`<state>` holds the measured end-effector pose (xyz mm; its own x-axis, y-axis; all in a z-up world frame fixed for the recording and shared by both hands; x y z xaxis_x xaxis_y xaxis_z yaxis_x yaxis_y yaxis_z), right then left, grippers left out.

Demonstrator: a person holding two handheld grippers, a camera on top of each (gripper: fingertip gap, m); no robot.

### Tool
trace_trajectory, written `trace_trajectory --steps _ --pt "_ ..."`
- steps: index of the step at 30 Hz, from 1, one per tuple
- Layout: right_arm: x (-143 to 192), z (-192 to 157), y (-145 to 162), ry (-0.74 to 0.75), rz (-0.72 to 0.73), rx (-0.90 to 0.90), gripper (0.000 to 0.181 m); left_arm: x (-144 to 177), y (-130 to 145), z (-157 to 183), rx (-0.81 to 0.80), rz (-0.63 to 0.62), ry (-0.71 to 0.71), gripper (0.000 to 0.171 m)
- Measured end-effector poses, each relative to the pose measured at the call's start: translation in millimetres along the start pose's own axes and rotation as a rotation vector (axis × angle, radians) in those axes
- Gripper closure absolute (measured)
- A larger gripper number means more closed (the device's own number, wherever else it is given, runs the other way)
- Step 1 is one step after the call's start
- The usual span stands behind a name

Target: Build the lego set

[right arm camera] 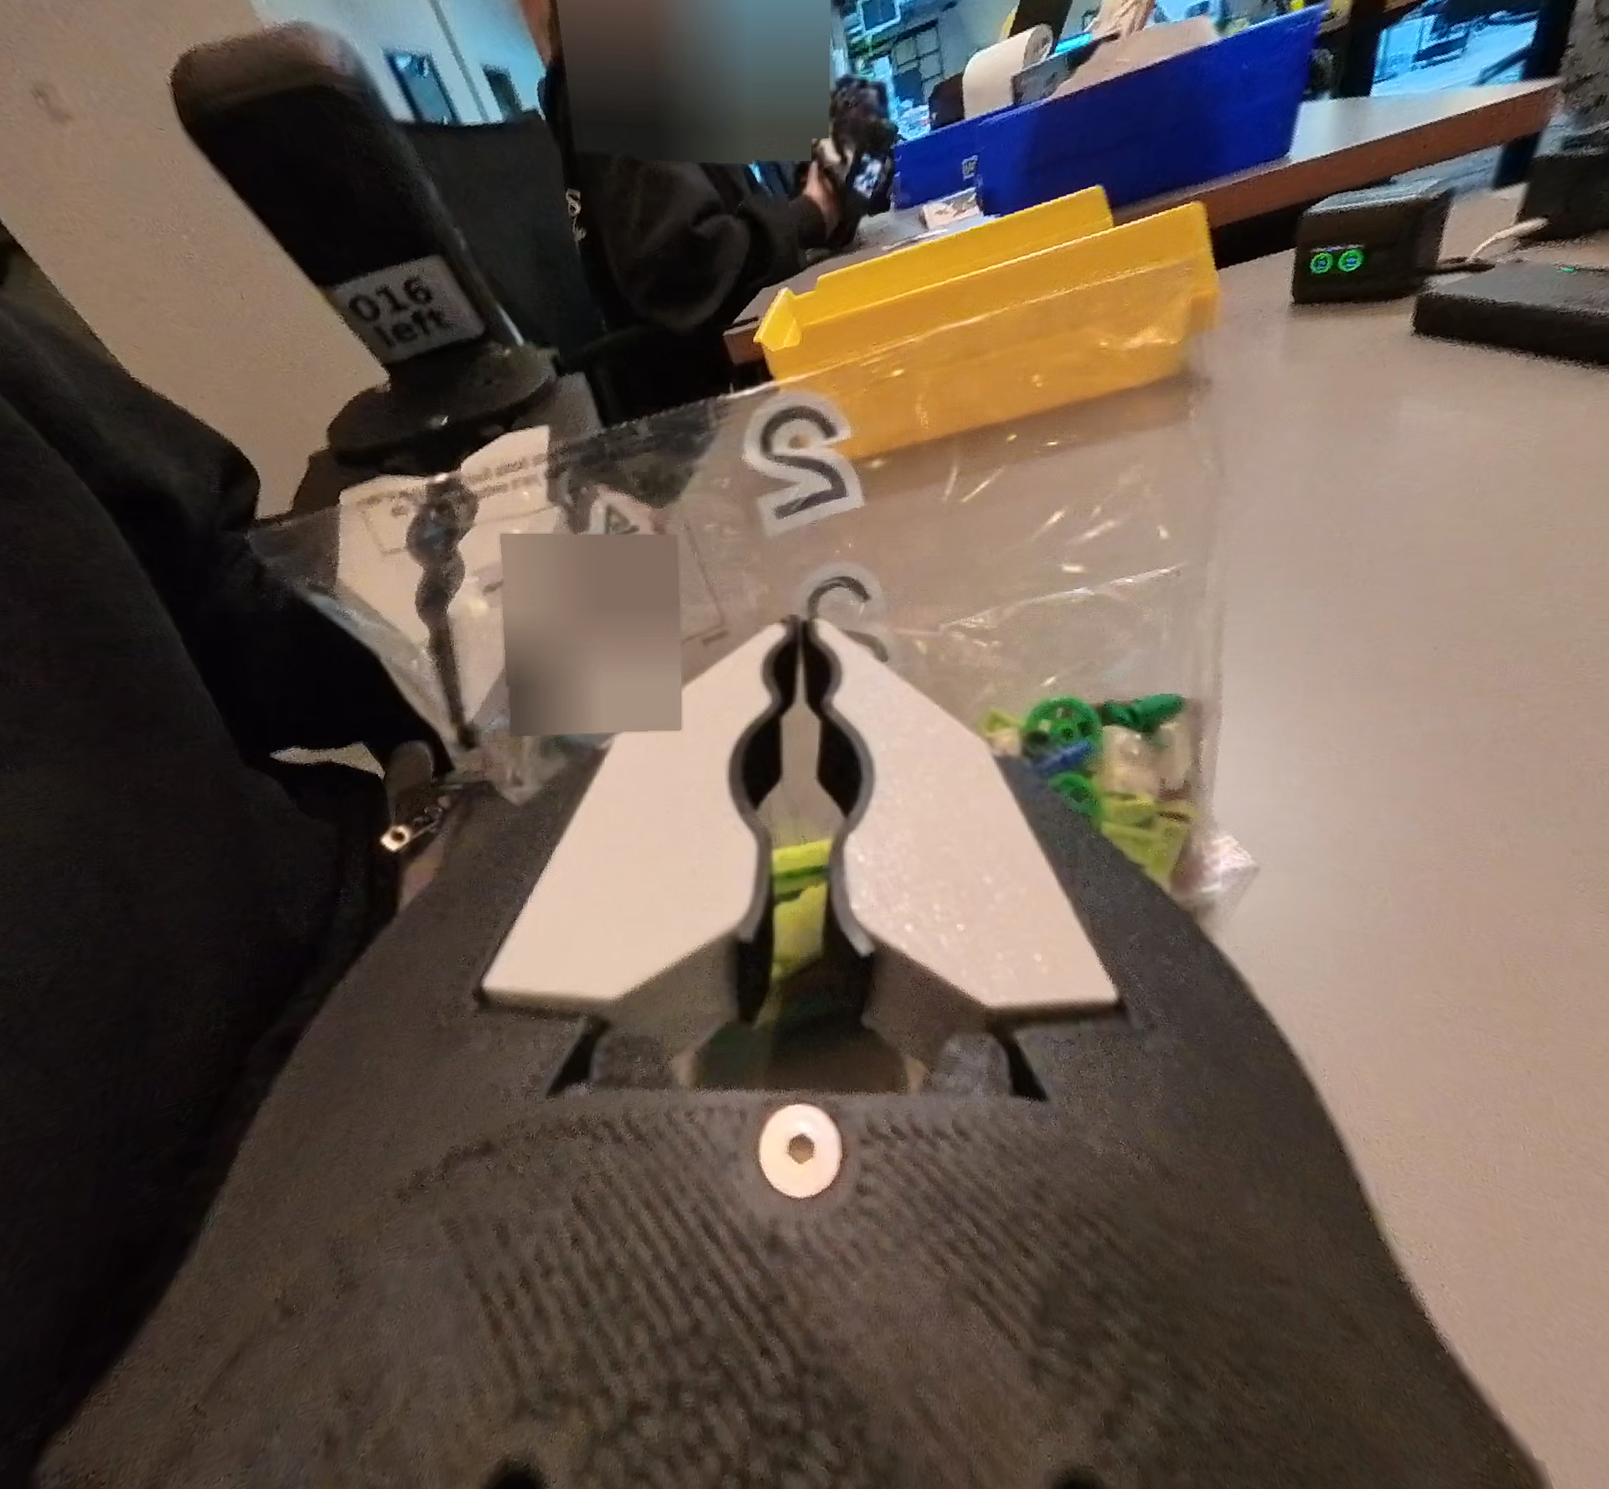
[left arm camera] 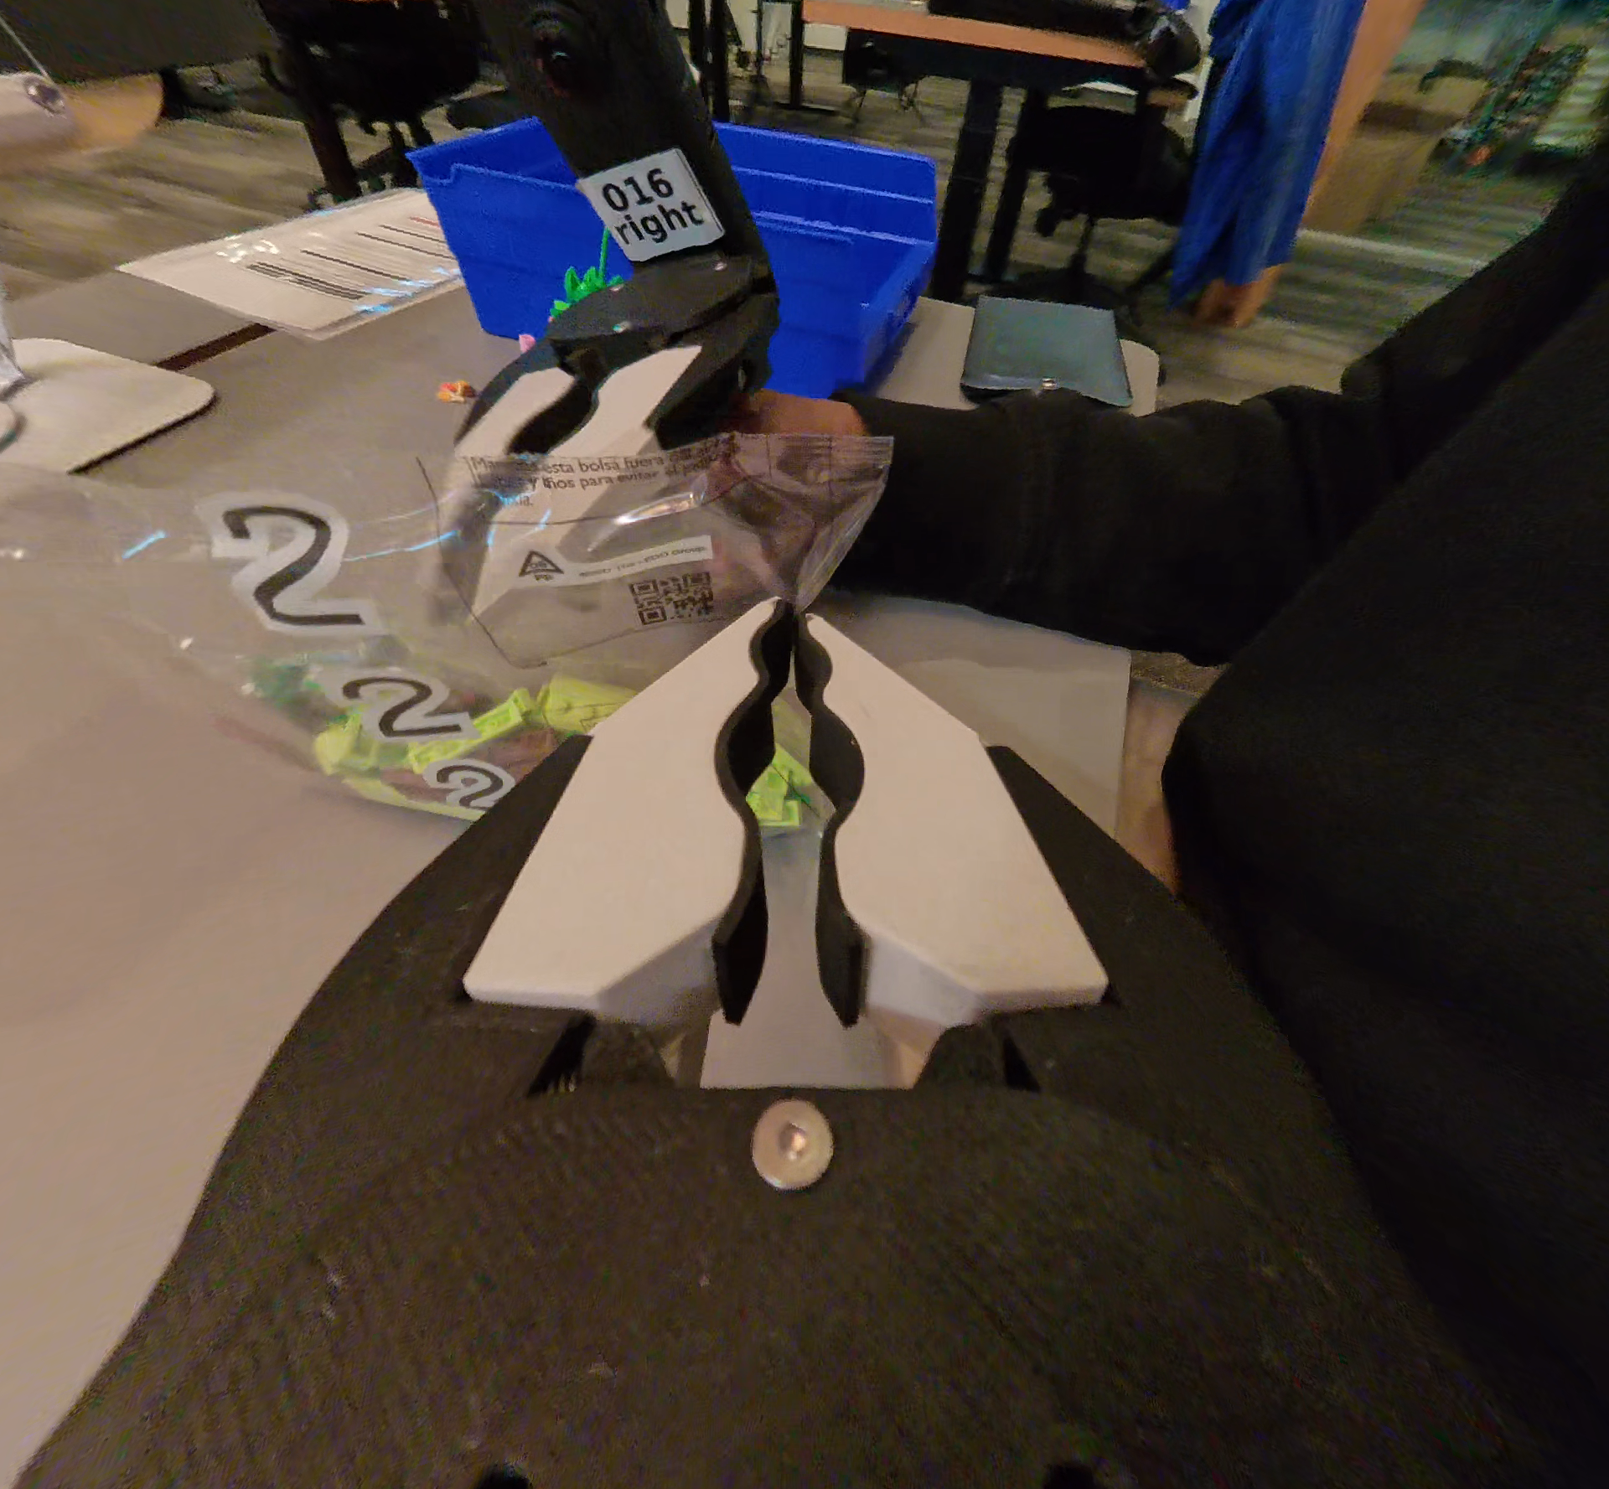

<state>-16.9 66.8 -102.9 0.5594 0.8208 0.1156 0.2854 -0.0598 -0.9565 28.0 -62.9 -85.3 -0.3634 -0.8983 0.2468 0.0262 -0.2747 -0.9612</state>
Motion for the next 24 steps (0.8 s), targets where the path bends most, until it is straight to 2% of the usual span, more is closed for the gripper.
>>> trace_trajectory --steps 7,9,10,12,15,19,21,24 --pt "-2.9 0.7 0.4 0.055 0.011 0.035 0.18 5.6 1.6 -2.7 0.005 0.018 0.026 0.171" --pt "-1.0 4.0 -2.6 0.074 0.043 0.006 0.154 5.6 2.1 -2.2 0.004 0.031 0.048 0.17" --pt "-0.3 5.0 -3.8 0.066 0.054 -0.019 0.146 6.5 2.2 -2.5 0.003 0.041 0.062 0.164" --pt "0.4 6.5 -4.7 0.042 0.059 -0.063 0.134 13.0 3.4 -10.4 -0.002 0.057 0.032 0.136" --pt "-1.1 8.8 -3.0 0.049 0.048 -0.082 0.124 33.6 5.4 -31.7 0.031 0.146 -0.026 0.109" --pt "-6.2 8.0 1.4 0.067 0.015 -0.067 0.117 51.2 10.2 -55.8 0.166 0.267 -0.005 0.094" --pt "-8.4 7.8 3.0 0.077 0.004 -0.059 0.114 50.7 12.7 -63.7 0.222 0.29 0.031 0.091" --pt "-8.1 9.3 2.3 0.108 0.01 -0.038 0.111 47.2 8.9 -68.0 0.217 0.291 0.081 0.09"
Point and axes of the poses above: each gripper's, where its closed fingertips meet, x back along the fingers, y out of its underside, z = x × y across the jaws, the point moved 7 cm from there along x, back along the fingers, and after that the axes turned 12 degrees about y, right-handed, at the moved point
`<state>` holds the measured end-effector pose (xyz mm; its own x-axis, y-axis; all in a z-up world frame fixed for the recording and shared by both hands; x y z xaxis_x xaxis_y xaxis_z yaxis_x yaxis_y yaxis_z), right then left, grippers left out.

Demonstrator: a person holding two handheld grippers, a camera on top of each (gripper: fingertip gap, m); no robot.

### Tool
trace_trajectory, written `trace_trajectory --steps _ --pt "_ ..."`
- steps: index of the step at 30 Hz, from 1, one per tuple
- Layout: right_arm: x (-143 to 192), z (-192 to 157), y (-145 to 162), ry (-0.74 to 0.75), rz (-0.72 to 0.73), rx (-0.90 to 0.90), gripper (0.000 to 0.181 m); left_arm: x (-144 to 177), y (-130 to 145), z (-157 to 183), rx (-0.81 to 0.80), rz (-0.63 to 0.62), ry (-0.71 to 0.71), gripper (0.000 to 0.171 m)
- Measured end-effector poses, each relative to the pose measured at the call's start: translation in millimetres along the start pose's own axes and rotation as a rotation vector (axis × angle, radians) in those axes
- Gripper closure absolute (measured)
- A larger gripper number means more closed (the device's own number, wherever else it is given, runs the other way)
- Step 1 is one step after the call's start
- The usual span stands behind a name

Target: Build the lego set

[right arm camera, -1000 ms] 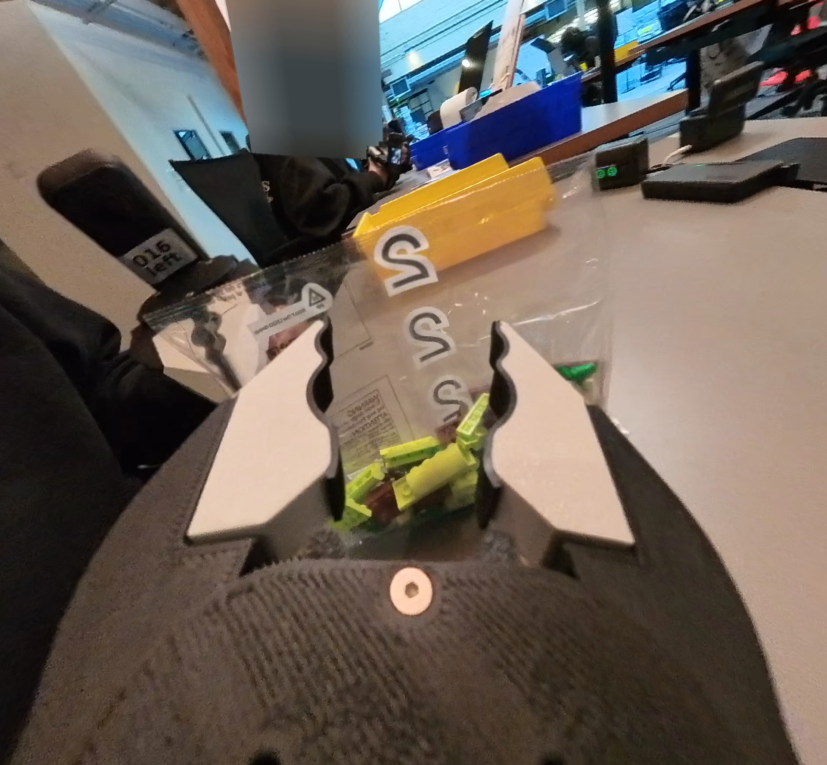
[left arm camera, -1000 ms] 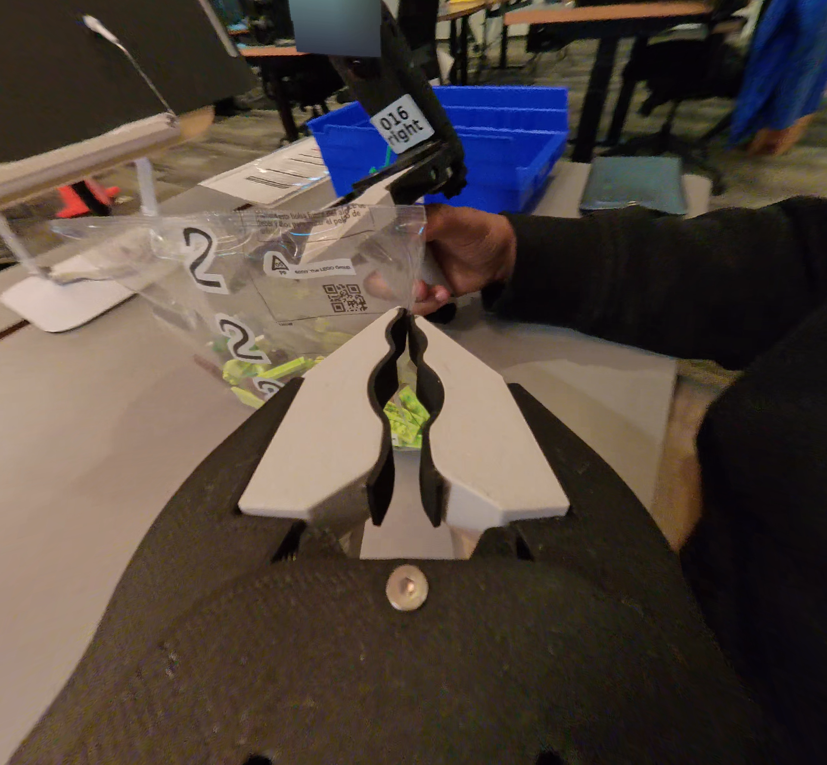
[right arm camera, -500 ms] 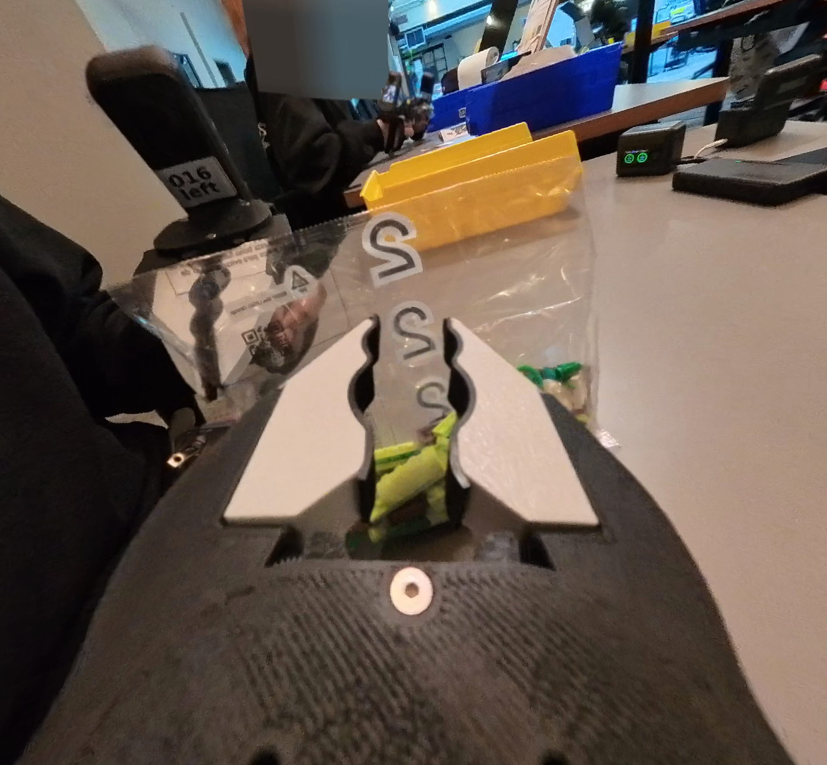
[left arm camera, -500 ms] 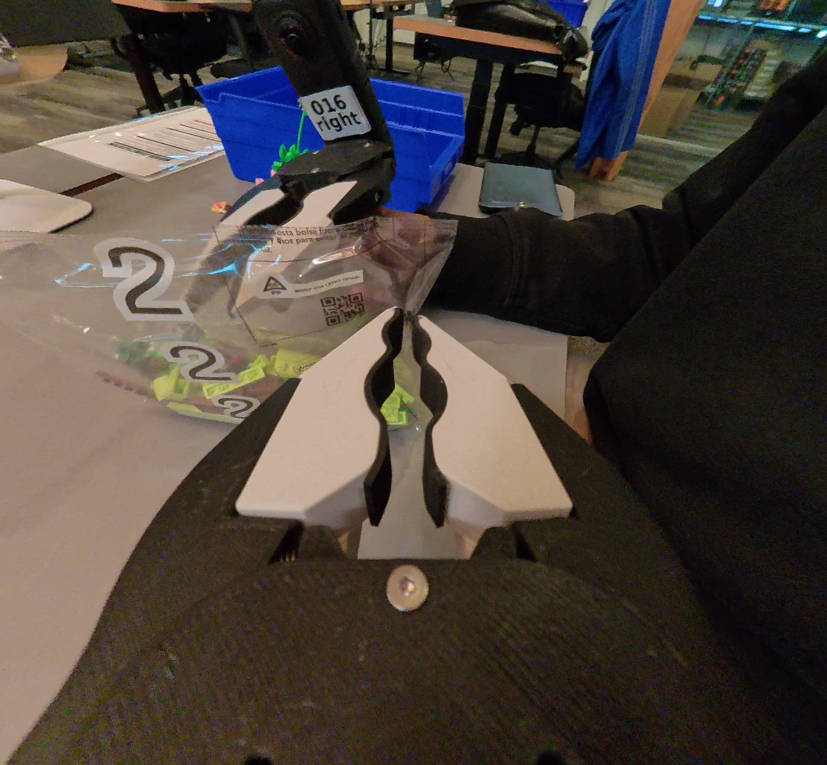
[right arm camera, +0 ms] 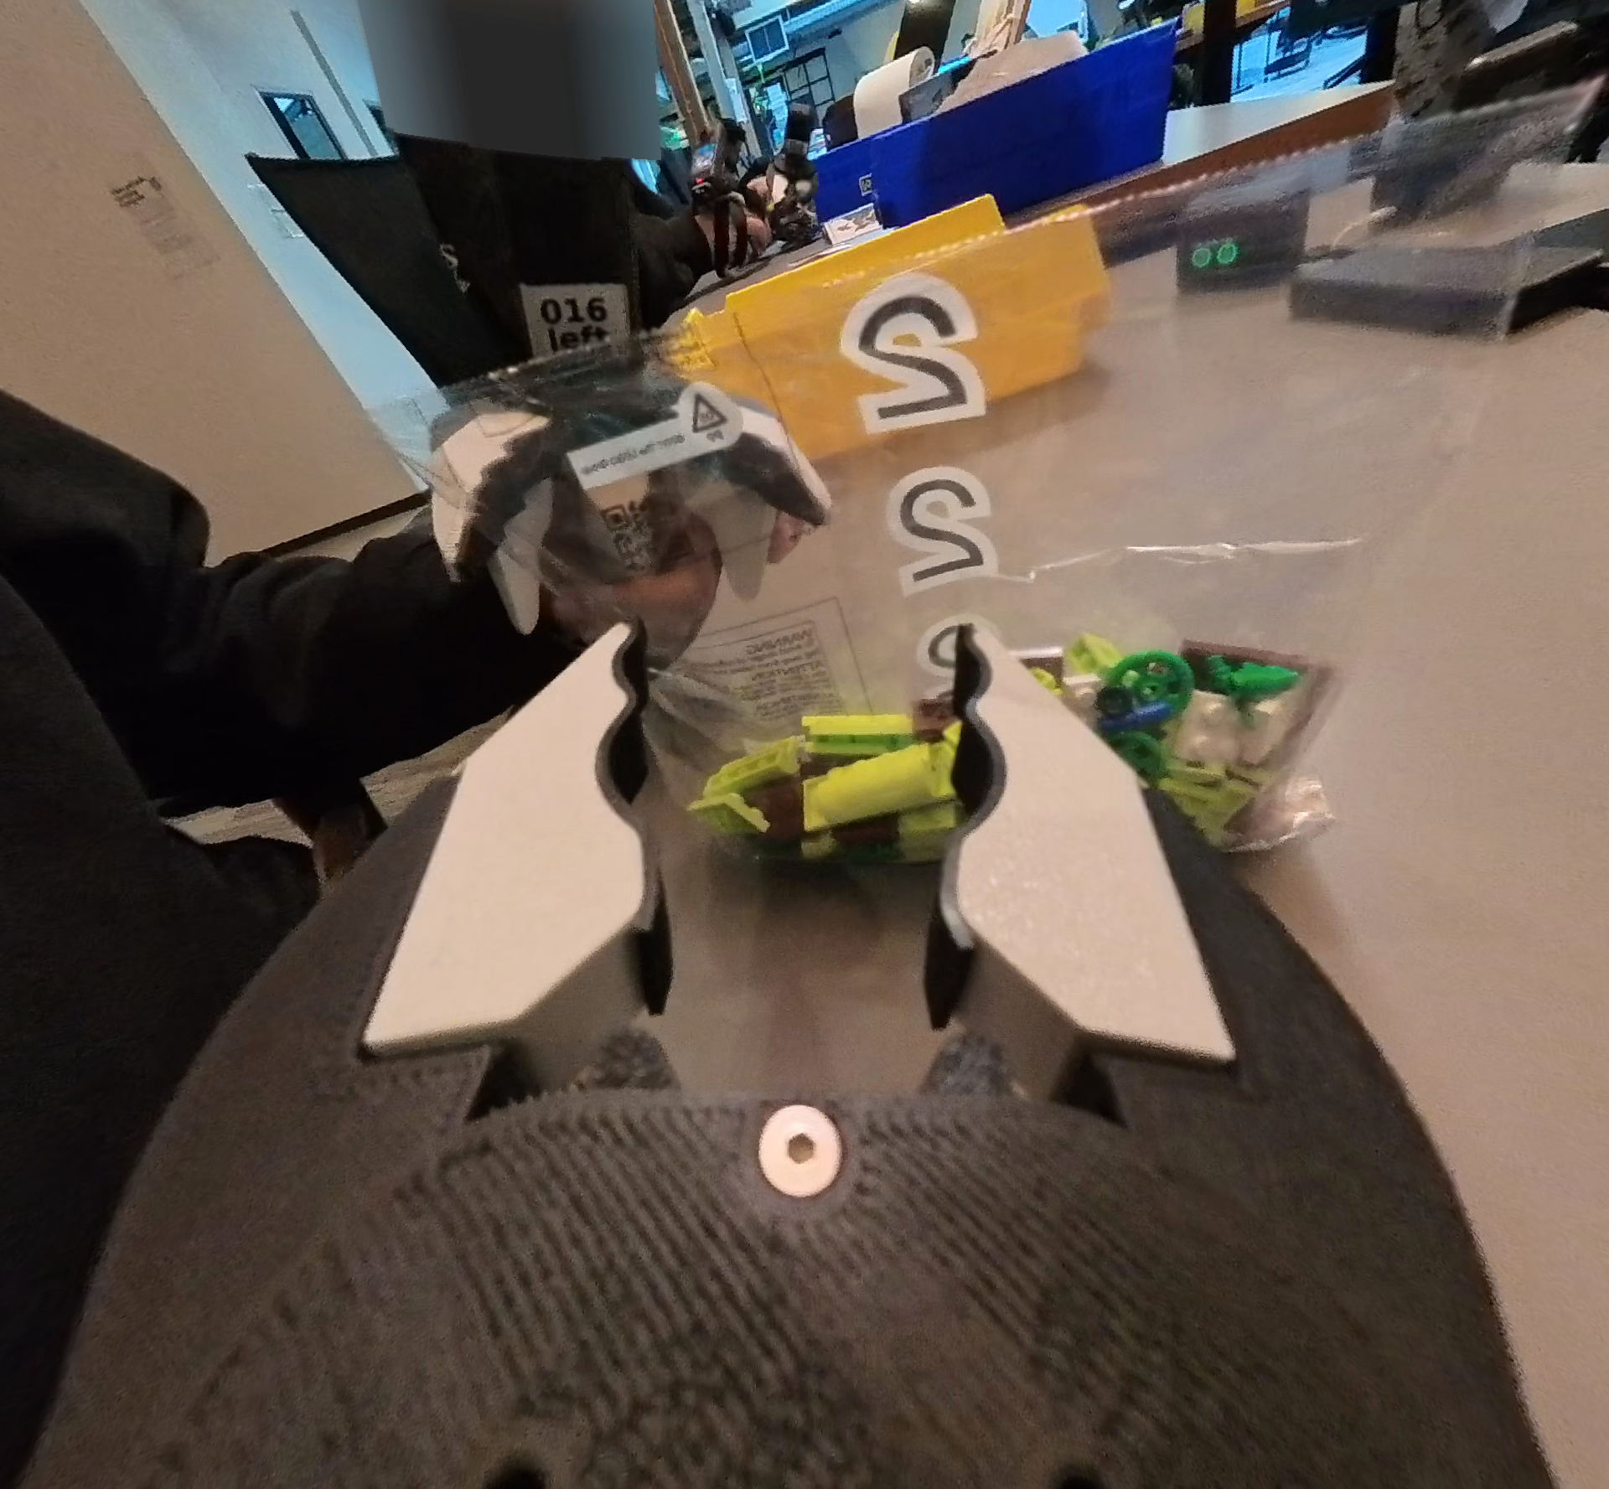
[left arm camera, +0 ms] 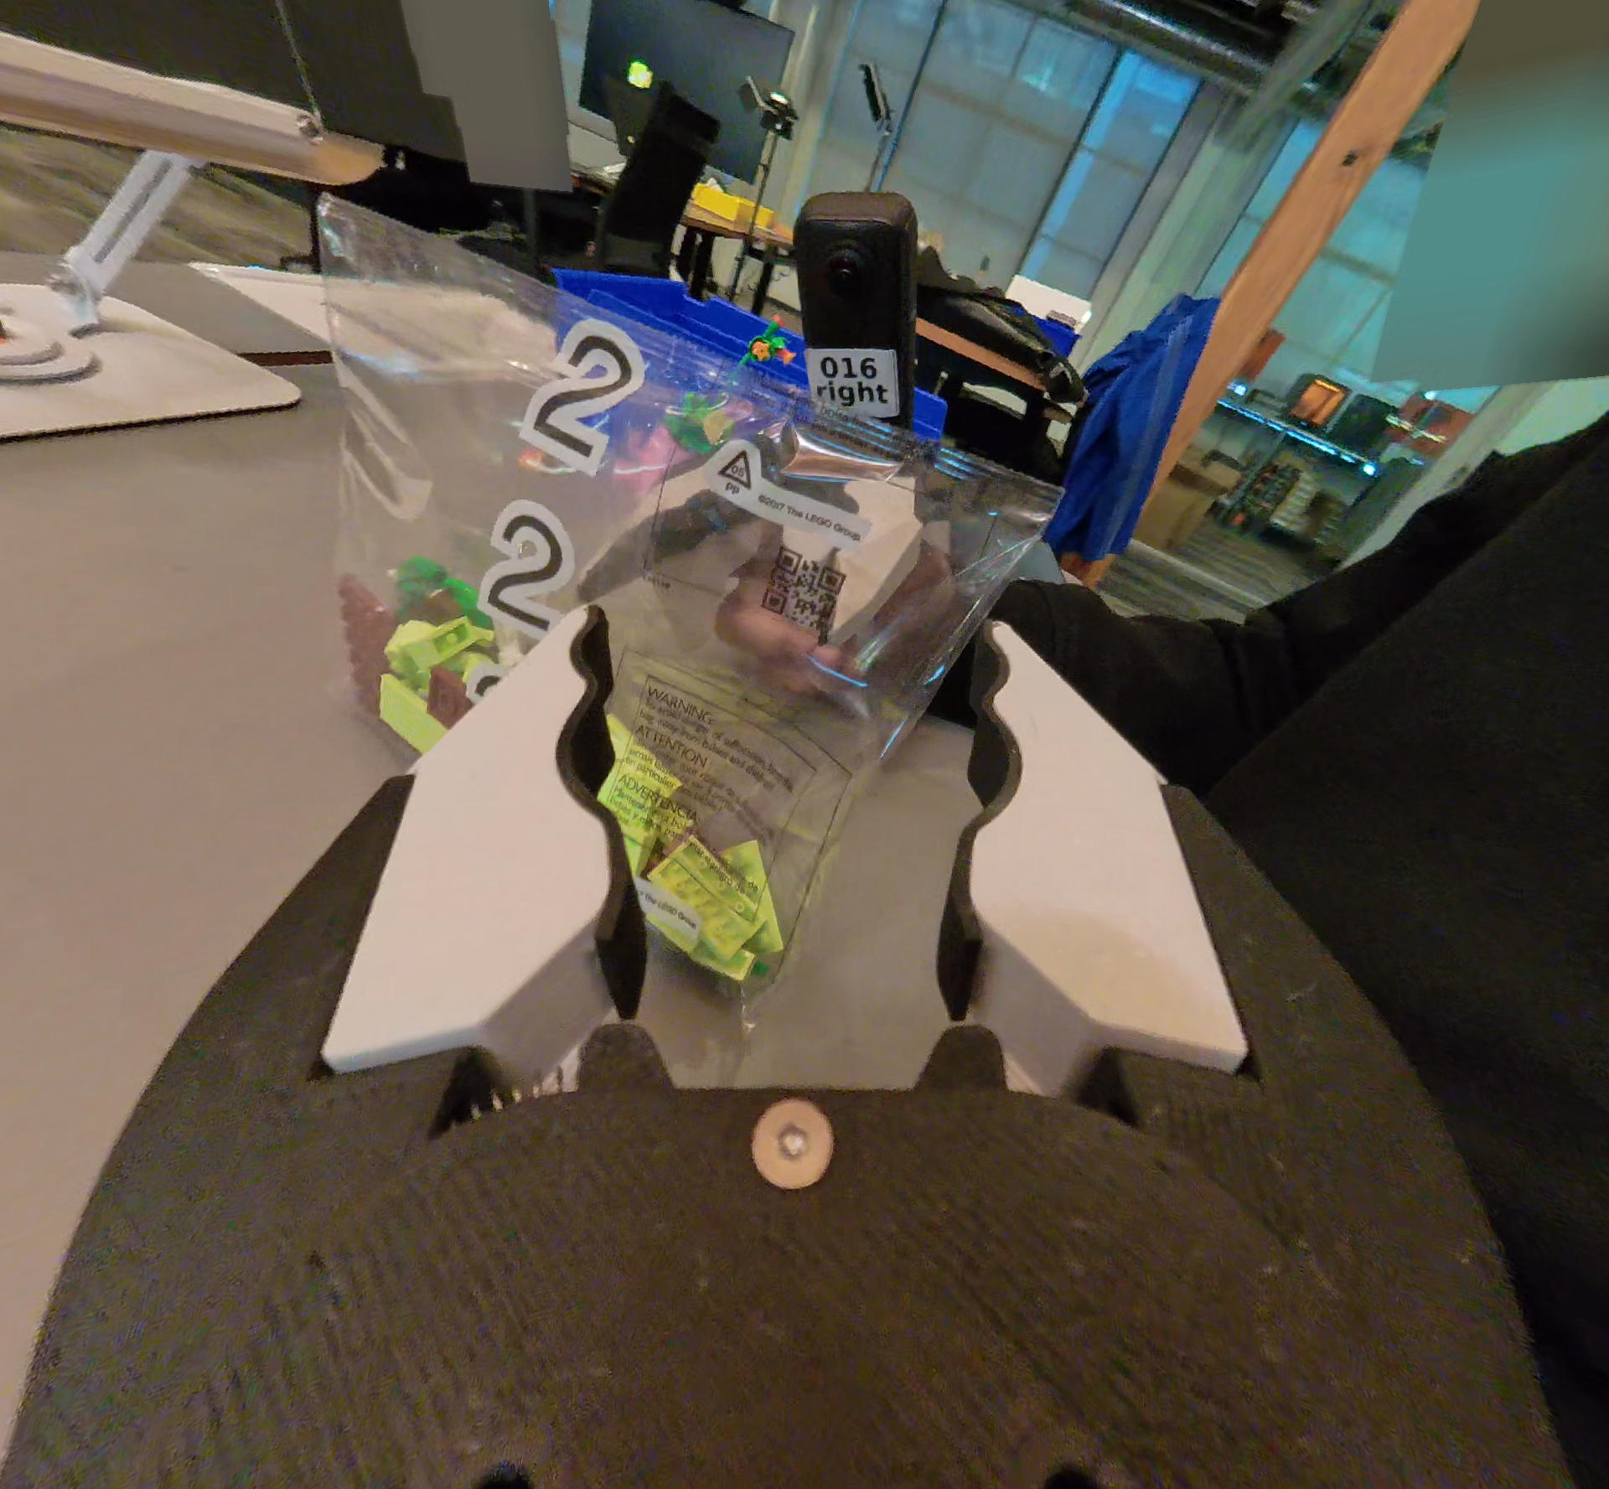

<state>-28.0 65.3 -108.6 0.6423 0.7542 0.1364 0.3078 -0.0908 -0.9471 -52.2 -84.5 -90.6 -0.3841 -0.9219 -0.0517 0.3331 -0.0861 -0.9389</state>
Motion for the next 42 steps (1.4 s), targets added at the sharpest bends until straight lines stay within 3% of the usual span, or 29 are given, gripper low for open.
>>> trace_trajectory --steps 5,8,10,13,15,20,23,27,29,32,35,38,40,42 --pt "6.2 7.4 -7.5 0.055 0.066 -0.007 0.106 0.3 -15.8 -10.7 0.009 -0.056 0.091 0.088" --pt "8.3 9.6 -11.1 0.082 0.102 -0.007 0.103 3.3 -23.7 -18.7 0.094 -0.043 0.207 0.092" --pt "8.7 10.2 -11.9 0.101 0.115 0.006 0.101 -5.6 -16.8 -14.8 0.139 -0.147 0.292 0.098" --pt "8.3 9.9 -10.6 0.105 0.106 0.029 0.098 -24.0 -1.3 -7.5 0.088 -0.274 0.293 0.102" --pt "9.1 10.0 -10.5 0.103 0.11 0.04 0.097 -25.5 -3.2 -6.2 0.085 -0.241 0.308 0.104" --pt "11.1 7.7 -12.9 0.064 0.133 0.03 0.089 1.4 -21.5 -20.7 0.154 0.013 0.345 0.108" --pt "9.2 7.0 -11.2 0.068 0.122 0.04 0.088 8.8 -19.7 -41.6 0.16 0.056 0.201 0.097" --pt "9.7 7.4 -12.9 0.08 0.141 0.042 0.087 -7.4 -17.8 -58.3 0.078 -0.016 0.052 0.069" --pt "11.5 10.3 -14.3 0.092 0.159 0.028 0.087 -21.8 -18.6 -59.4 0.068 -0.037 0.076 0.059" --pt "13.9 13.7 -14.5 0.075 0.163 -0.011 0.088 -42.5 -15.2 -57.9 0.095 -0.054 0.17 0.057" --pt "14.2 13.5 -13.5 0.027 0.151 -0.058 0.093 -54.5 -11.1 -56.6 0.157 -0.024 0.244 0.059" --pt "13.5 10.0 -11.7 0.005 0.13 -0.046 0.113 -60.4 -3.3 -52.5 0.199 -0.019 0.286 0.073" --pt "13.8 10.1 -9.8 0.038 0.115 0.008 0.14 -58.9 0.3 -53.5 0.198 -0.015 0.276 0.097" --pt "13.4 9.4 -9.0 0.043 0.106 0.03 0.149 -57.0 2.3 -52.9 0.188 -0.026 0.28 0.109"
Point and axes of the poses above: each gripper's, where its closed fingertips meet, x back along the fingers, y out of its underside, z = x × y across the jaws, the point moved 7 cm from there along x, back along the fingers, and after that the axes turned 12 degrees about y, right-handed, at the moved point
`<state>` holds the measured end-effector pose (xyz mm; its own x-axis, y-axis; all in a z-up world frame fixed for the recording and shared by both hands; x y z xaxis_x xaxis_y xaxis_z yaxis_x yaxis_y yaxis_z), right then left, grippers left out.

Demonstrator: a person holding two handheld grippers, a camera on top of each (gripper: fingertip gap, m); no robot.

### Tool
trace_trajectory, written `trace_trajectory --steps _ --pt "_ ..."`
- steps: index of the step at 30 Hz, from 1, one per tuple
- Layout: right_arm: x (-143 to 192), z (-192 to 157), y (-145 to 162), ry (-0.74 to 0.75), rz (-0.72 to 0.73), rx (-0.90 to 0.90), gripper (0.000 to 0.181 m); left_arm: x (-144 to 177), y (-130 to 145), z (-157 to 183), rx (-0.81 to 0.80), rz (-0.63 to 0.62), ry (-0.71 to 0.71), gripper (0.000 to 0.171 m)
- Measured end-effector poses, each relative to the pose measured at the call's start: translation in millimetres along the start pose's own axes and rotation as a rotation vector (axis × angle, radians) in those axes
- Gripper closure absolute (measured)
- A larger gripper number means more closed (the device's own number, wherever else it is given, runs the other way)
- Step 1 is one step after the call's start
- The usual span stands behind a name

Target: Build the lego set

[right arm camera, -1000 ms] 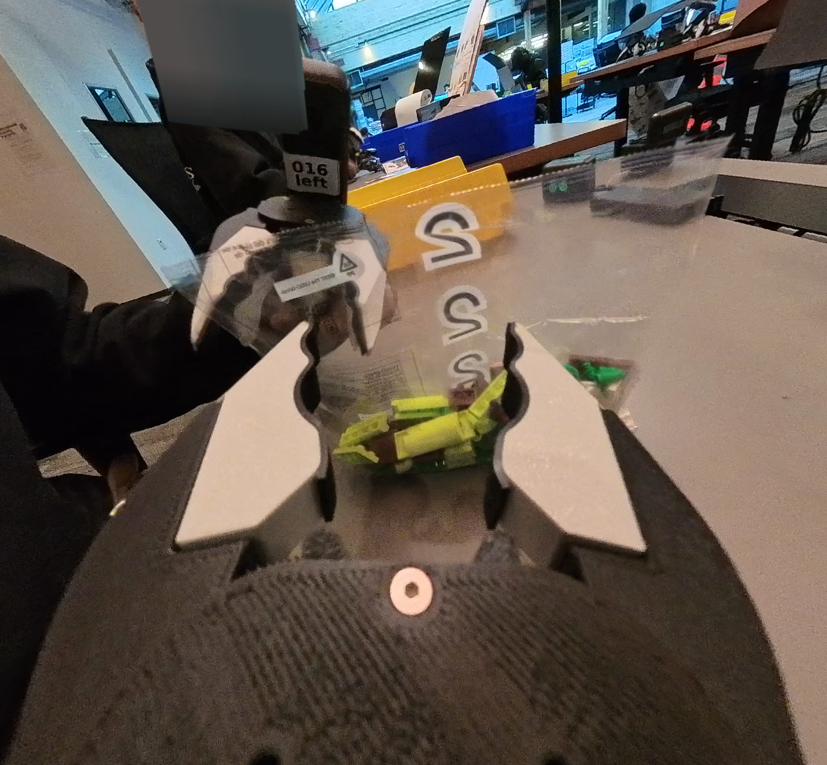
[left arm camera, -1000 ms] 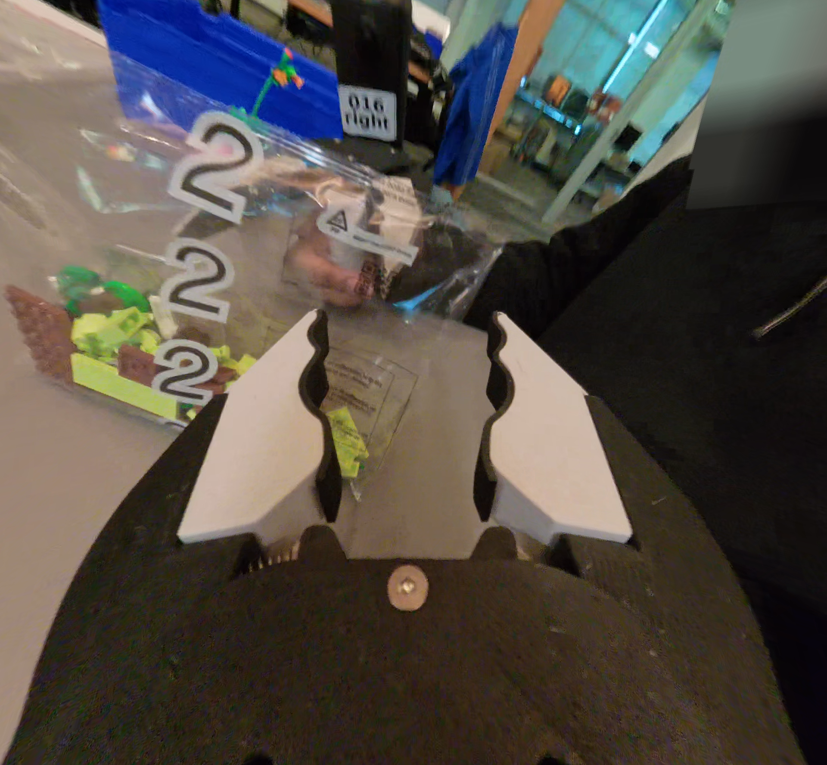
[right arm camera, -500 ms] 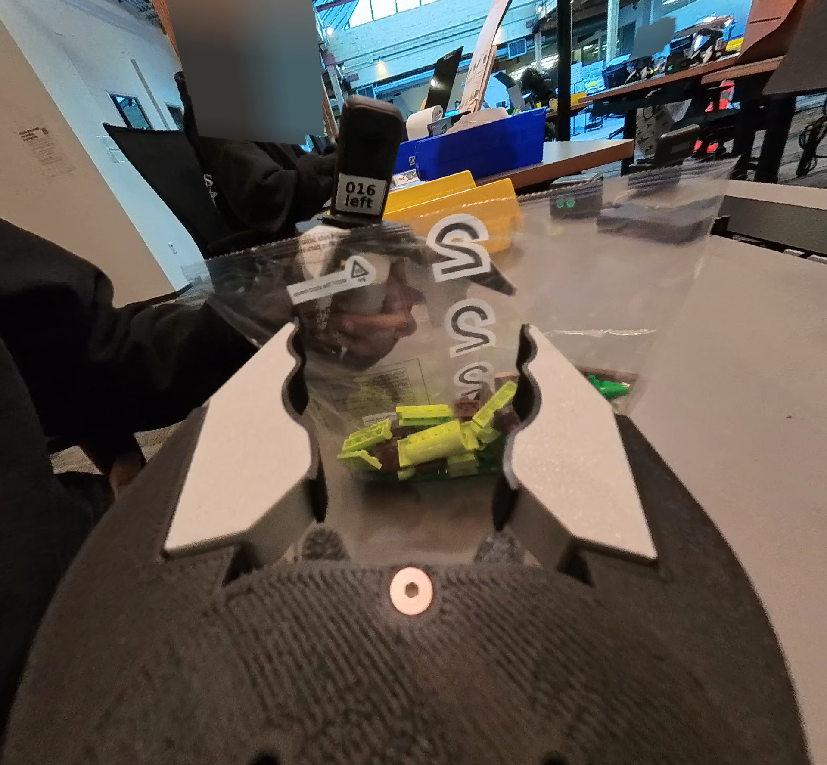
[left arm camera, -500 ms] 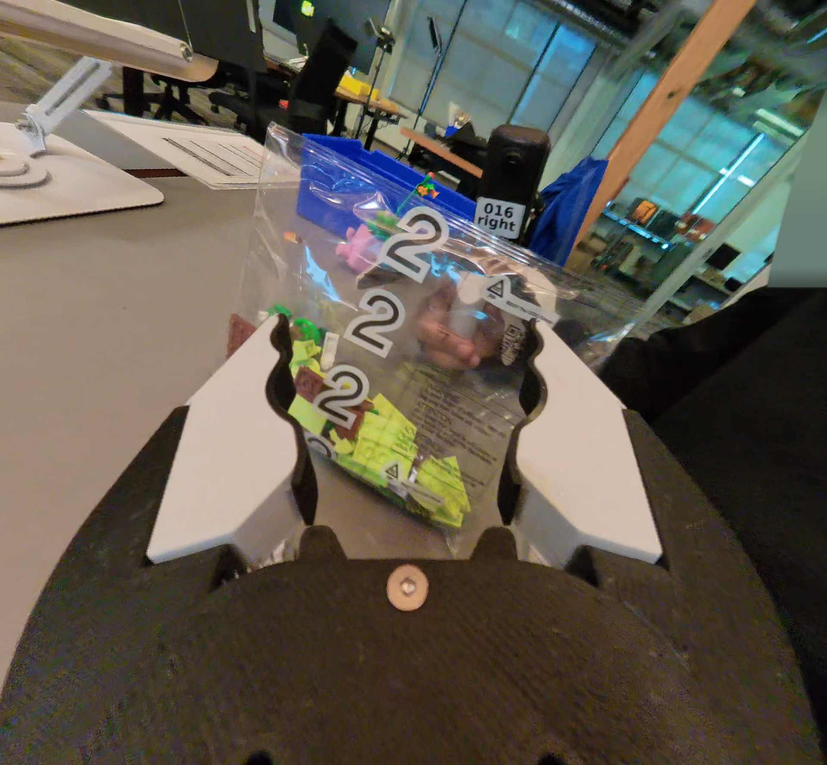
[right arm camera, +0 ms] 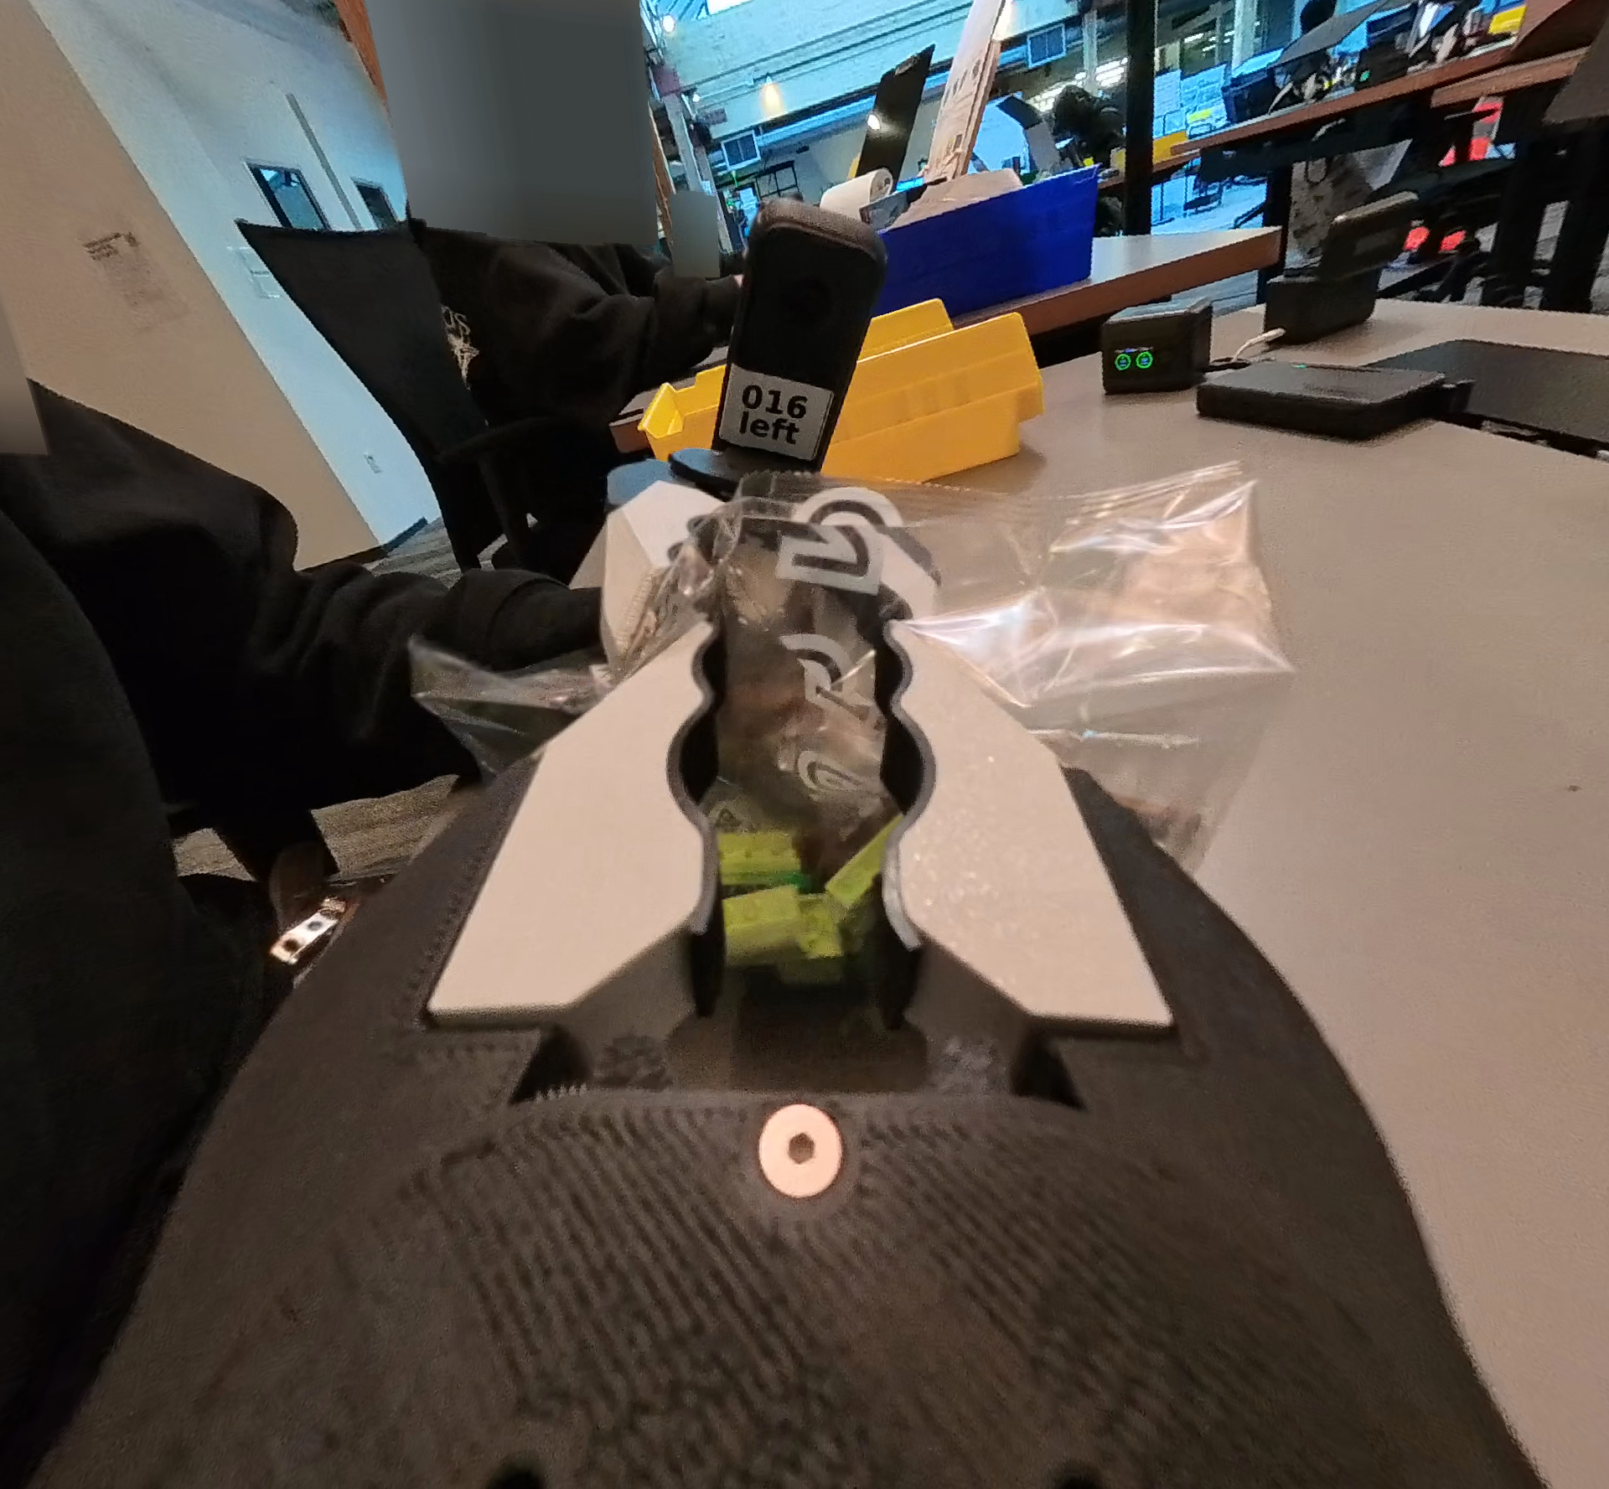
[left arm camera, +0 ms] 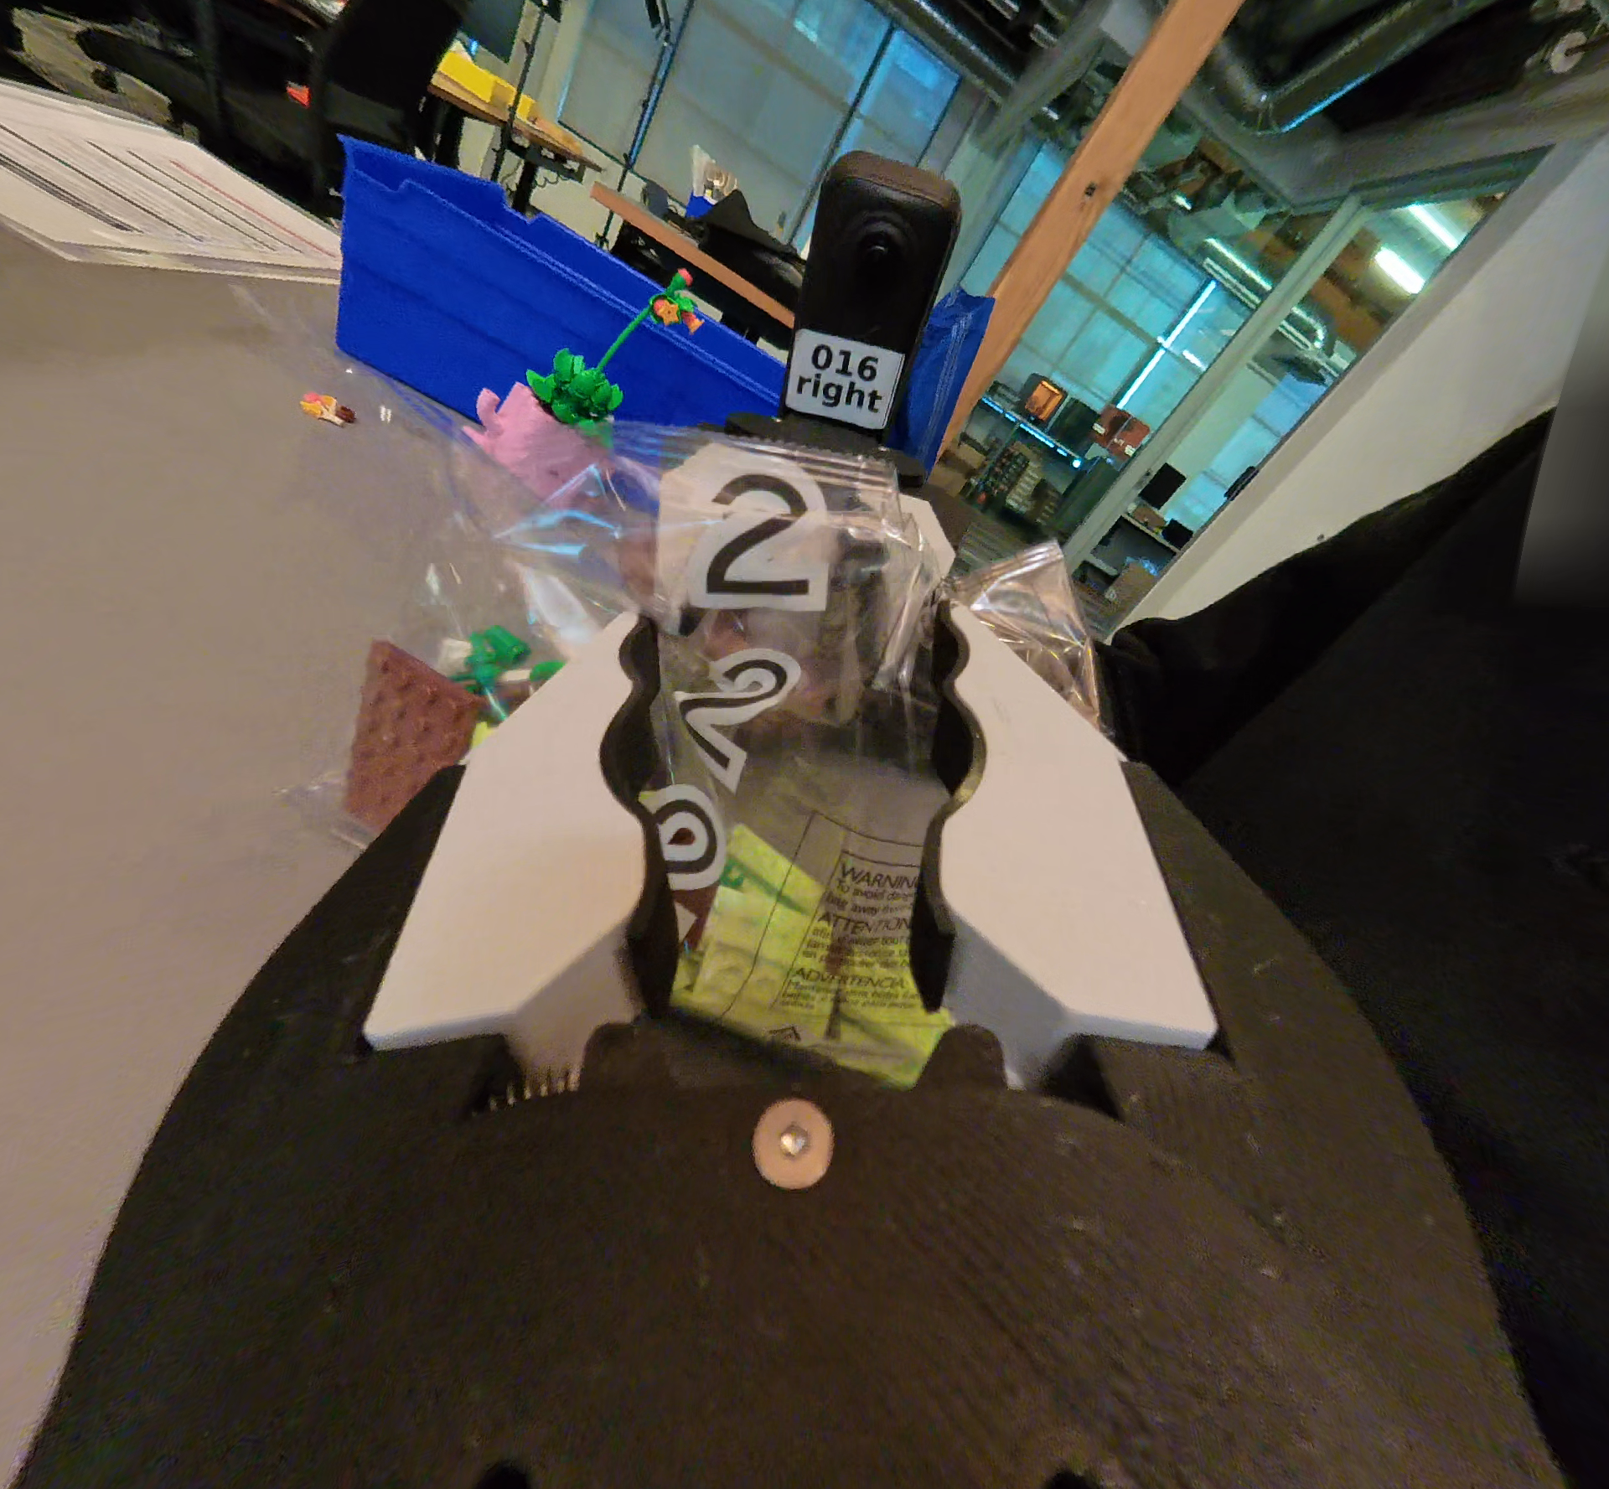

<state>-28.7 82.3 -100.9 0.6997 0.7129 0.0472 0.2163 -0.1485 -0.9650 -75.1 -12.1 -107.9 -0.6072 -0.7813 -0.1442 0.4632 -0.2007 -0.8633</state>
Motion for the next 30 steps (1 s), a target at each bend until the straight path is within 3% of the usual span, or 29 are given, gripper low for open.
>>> trace_trajectory --steps 6,11,14,30 --pt "0.4 1.7 2.2 0.015 -0.04 0.05 0.181 8.5 3.6 -3.2 -0.009 0.015 -0.047 0.13" --pt "6.1 6.1 -2.5 0.038 -0.023 0.064 0.181 19.7 1.2 -2.7 -0.026 0.051 -0.067 0.145" --pt "9.9 9.9 -5.2 0.056 -0.011 0.062 0.181 24.4 -1.7 -0.4 -0.038 0.068 -0.037 0.171" --pt "25.0 17.6 -15.7 0.023 0.03 0.041 0.181 38.4 -10.5 -1.2 -0.04 0.108 -0.022 0.171"
Point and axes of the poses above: each gripper's, where its closed fingertips meet, x back along the fingers, y out of its underside, z = x × y across the jaws, the point moved 7 cm from there along x, back along the fingers, and after that the axes turned 12 degrees about y, right-handed, at the moved point
